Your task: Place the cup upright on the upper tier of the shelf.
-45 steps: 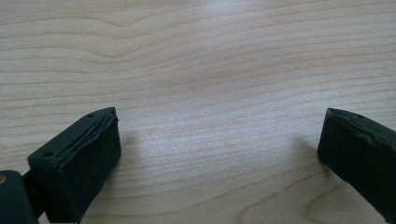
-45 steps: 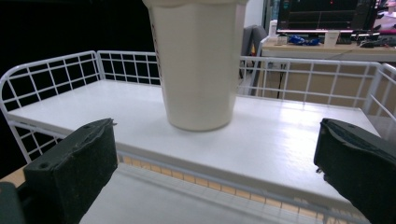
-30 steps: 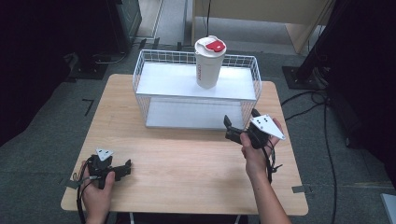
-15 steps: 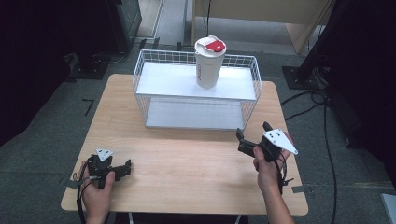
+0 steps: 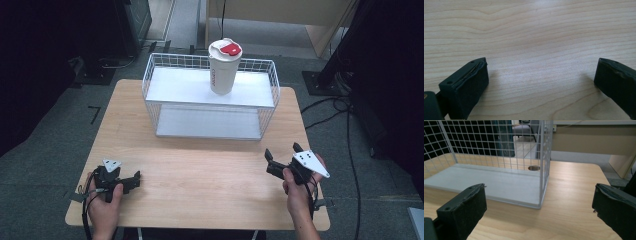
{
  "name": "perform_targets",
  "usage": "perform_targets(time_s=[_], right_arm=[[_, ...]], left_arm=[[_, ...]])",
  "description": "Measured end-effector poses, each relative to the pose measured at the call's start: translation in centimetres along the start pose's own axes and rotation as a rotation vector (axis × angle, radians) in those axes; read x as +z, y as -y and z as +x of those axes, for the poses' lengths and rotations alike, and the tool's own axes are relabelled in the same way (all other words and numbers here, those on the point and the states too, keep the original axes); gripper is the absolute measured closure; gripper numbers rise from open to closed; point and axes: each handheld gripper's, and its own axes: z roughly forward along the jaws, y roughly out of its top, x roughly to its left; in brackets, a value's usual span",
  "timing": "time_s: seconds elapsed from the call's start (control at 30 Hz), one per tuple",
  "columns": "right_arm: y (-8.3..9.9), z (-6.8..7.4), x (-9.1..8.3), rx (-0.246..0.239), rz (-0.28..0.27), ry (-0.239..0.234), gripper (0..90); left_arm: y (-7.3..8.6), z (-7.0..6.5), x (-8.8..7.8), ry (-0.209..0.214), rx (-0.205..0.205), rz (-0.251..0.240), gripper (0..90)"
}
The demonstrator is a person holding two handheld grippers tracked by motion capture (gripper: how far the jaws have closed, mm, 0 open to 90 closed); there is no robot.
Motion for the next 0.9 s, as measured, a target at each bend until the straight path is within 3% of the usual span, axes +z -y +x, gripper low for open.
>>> perform_targets(time_s=[0.37, 0.67, 0.9], right_arm=[[2.9, -2.4, -1.4, 0.021, 0.051, 0.055, 0.0], [4.9, -4.1, -2.7, 0.010, 0.102, 0.105, 0.0], [6.4, -5.6, -4.0, 0.035, 0.141, 0.137, 0.0]], left_arm=[[0.0, 0.0, 0.0, 0.000, 0.000, 0.000, 0.0], [0.0, 0.0, 0.0, 0.000, 0.000, 0.000, 0.0], [0.0, 0.0, 0.0, 0.000, 0.000, 0.000, 0.0]])
